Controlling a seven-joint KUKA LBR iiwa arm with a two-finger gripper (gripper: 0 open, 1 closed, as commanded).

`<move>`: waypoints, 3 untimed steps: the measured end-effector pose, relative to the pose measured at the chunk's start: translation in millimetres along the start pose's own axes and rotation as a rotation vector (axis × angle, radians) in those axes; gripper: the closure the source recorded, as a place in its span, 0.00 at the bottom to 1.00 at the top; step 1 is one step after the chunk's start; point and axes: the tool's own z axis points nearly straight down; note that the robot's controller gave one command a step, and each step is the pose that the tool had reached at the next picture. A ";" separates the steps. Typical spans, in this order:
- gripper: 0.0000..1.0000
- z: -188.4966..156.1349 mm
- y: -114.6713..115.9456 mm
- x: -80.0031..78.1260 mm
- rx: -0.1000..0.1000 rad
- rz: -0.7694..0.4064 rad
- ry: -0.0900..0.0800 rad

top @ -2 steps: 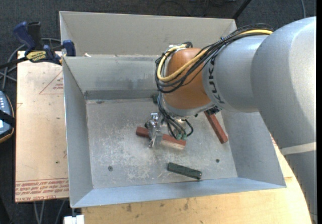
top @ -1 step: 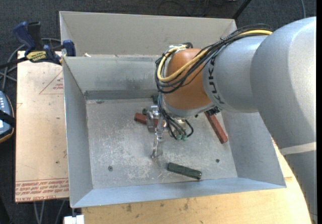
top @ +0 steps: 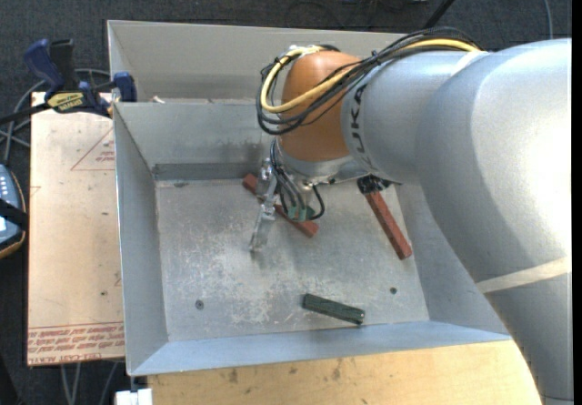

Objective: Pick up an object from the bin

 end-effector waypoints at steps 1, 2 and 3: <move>0.00 -31.7 -77.7 67.6 0.004 -0.266 0.005; 0.00 6.8 -112.2 106.6 0.001 -0.576 0.005; 1.00 4.3 -110.8 104.3 0.000 -0.576 -0.003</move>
Offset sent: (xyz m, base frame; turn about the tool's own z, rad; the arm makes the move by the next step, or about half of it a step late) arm -0.0841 -0.0583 0.0310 -0.2697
